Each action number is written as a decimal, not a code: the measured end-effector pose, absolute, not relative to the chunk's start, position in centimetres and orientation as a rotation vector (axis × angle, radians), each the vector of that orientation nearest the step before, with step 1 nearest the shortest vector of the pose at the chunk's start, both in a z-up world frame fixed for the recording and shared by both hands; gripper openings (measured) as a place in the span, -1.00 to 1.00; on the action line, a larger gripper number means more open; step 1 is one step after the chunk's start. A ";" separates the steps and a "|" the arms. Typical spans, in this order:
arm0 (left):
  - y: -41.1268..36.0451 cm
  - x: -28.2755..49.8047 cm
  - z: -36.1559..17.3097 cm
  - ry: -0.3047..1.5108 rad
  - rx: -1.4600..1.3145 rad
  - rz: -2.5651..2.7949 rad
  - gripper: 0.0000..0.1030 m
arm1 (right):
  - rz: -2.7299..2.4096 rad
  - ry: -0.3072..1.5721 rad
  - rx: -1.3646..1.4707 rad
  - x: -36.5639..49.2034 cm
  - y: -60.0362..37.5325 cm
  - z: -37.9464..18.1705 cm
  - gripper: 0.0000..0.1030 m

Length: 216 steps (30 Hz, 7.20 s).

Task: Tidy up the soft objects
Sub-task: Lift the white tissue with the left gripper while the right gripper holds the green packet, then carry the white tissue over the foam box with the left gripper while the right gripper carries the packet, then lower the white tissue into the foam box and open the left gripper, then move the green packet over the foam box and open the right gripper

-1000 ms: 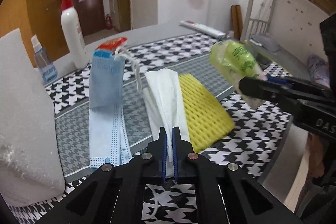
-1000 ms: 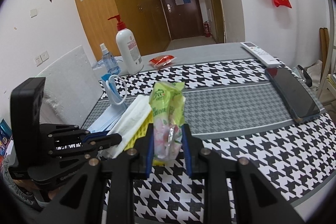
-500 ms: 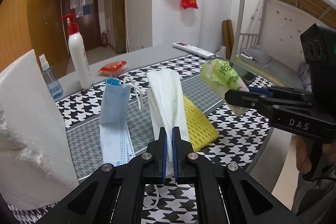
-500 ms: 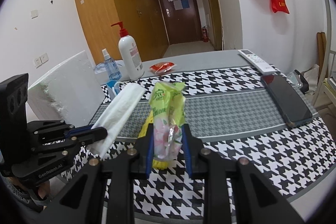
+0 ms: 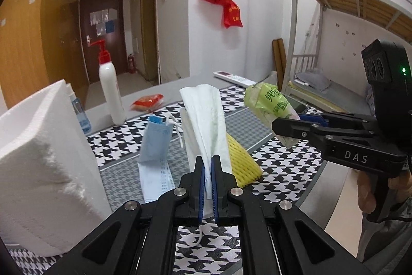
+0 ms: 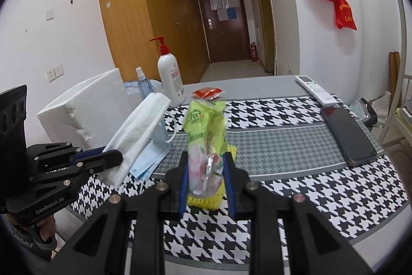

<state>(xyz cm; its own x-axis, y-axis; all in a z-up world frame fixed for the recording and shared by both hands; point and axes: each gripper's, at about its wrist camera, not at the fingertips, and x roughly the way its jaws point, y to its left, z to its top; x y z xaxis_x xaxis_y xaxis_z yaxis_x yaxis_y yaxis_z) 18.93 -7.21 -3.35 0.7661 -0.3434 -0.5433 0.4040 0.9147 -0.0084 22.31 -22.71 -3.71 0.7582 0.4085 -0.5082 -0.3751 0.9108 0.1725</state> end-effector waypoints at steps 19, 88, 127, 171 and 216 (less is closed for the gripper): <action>-5.2 17.6 -1.6 0.496 0.069 -0.363 -0.90 | 0.462 0.509 0.028 20.7 -21.3 -1.5 -0.45; 4.3 13.9 4.4 0.296 -0.010 -0.038 -0.90 | 0.730 0.351 -0.071 21.1 -11.8 4.2 -0.45; 9.3 16.5 4.6 0.336 -0.042 0.040 -0.90 | 0.797 0.341 -0.109 21.2 -6.9 4.9 -0.45; 11.6 16.1 4.3 0.302 -0.061 0.116 0.98 | 0.748 0.387 -0.114 23.0 -5.1 4.5 -0.45; 18.2 12.1 2.6 0.305 -0.154 0.230 0.98 | 0.766 0.459 -0.128 24.8 2.2 4.4 -0.45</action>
<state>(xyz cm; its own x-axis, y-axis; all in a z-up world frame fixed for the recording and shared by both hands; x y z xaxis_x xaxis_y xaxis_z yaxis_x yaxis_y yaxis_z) 12.11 18.20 2.62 0.9280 0.2008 -0.3139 -0.2472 0.9621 -0.1151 24.79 2.23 4.42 0.6278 0.6387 -0.4449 -0.6935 0.7185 0.0527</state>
